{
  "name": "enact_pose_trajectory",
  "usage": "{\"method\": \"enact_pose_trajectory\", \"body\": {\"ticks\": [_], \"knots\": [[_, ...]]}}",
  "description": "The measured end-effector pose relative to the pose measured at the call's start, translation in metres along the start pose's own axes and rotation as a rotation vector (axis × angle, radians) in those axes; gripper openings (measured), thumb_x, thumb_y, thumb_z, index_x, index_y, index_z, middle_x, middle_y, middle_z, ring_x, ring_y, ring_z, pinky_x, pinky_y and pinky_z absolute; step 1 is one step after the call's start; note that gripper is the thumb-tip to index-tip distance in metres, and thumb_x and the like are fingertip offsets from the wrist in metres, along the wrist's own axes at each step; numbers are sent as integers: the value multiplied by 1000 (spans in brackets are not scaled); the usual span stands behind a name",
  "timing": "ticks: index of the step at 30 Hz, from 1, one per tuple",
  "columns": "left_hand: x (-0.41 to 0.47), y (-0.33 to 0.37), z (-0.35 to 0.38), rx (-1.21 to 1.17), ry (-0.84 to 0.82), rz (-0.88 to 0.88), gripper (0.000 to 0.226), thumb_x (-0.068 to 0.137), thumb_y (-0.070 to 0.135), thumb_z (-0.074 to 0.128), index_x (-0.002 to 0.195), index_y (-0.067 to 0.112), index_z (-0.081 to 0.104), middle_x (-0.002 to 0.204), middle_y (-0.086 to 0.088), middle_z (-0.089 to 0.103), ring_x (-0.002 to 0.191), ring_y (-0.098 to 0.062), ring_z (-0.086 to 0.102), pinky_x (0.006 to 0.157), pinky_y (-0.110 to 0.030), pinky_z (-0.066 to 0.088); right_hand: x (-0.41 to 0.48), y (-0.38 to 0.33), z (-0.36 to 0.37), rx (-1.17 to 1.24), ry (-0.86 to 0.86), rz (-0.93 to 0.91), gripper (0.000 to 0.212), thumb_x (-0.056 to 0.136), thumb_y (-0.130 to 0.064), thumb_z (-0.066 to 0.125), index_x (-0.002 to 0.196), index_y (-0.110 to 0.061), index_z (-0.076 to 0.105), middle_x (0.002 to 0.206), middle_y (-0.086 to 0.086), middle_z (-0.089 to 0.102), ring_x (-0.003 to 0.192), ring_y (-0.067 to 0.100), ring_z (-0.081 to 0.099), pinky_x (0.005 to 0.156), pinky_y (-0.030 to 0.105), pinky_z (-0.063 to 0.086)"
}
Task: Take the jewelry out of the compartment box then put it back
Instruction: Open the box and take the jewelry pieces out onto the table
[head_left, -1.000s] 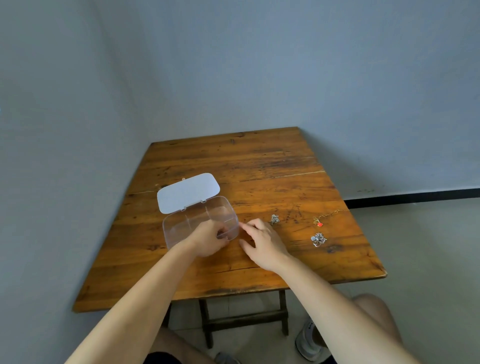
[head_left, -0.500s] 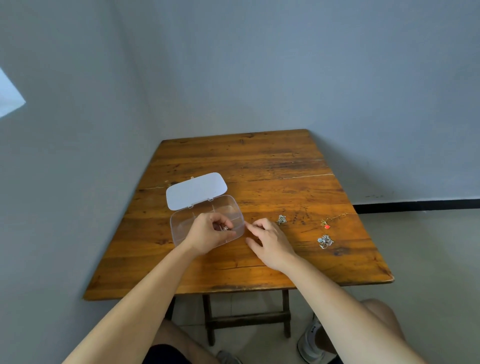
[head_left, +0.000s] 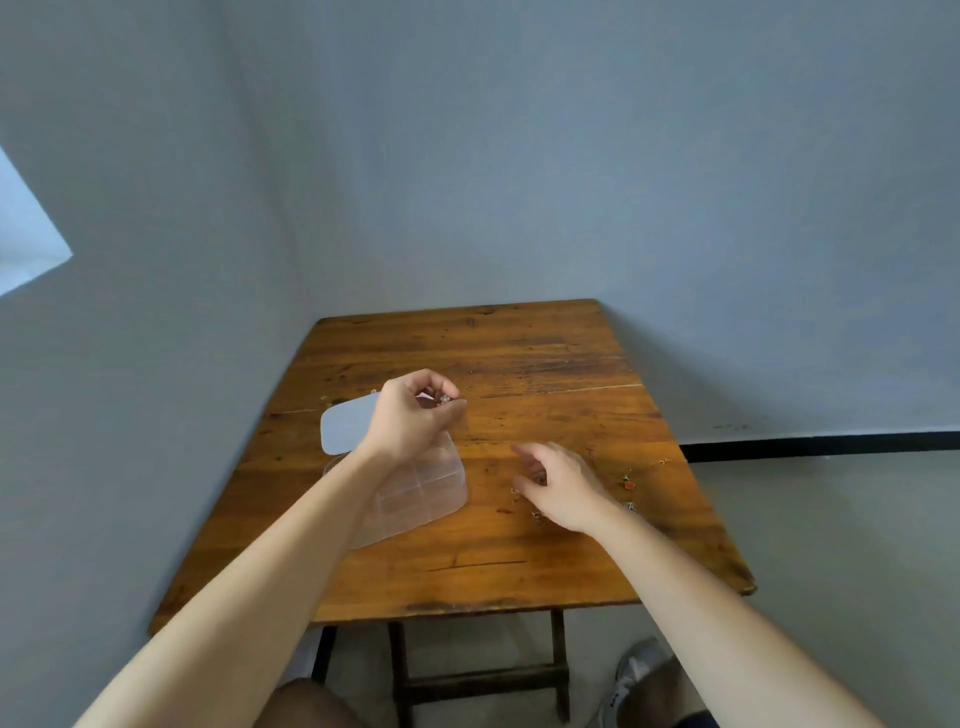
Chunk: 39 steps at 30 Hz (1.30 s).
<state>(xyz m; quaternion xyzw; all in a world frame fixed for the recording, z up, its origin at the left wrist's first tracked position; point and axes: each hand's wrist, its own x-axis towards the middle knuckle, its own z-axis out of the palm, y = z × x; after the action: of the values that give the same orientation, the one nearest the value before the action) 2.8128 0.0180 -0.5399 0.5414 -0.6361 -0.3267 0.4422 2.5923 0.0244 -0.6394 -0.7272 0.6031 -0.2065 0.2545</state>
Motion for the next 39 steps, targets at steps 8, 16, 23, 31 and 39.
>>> {"method": "enact_pose_trajectory", "body": {"ticks": [8, 16, 23, 31, 39], "knots": [[47, 32, 47, -48, -70, 123, 11, 83, 4, 76, 82, 7, 66, 76, -19, 70, 62, -20, 65, 65, -33, 60, -18, 44, -20, -9, 82, 81, 50, 93, -43, 63, 140, -34, 49, 140, -5, 49, 130, 18, 49, 107, 44, 45], [78, 3, 104, -5, -114, 52, 13, 85, 6, 74, 79, 15, 66, 75, -12, 71, 62, -19, 65, 71, -42, 60, -36, 59, 6, -272, 171, -57, 66, 92, -70, 37, 141, -28, 51, 141, -7, 43, 133, 14, 36, 114, 40, 30], [95, -39, 142, 39, -137, -35, 10, 84, 8, 74, 80, 13, 67, 72, -4, 67, 61, -16, 60, 69, -40, 57, -31, 60, 8, -291, 187, -44, 70, 89, -76, 34, 138, -29, 50, 136, -10, 41, 130, 13, 37, 113, 44, 32], [83, -79, 151, 74, -217, -86, 24, 79, 23, 82, 97, 20, 66, 94, -5, 70, 82, -24, 67, 73, -34, 58, -29, 59, 6, -309, 221, -67, 72, 86, -78, 38, 134, -26, 54, 133, -7, 45, 124, 15, 42, 106, 41, 37], [21, -69, 126, 100, -213, -83, 20, 88, 29, 73, 104, 18, 67, 97, -1, 69, 83, -17, 64, 72, -31, 54, -52, 50, 8, -131, 374, -94, 49, 95, -58, 46, 126, -22, 62, 130, -6, 55, 118, 10, 51, 101, 30, 41]]}}
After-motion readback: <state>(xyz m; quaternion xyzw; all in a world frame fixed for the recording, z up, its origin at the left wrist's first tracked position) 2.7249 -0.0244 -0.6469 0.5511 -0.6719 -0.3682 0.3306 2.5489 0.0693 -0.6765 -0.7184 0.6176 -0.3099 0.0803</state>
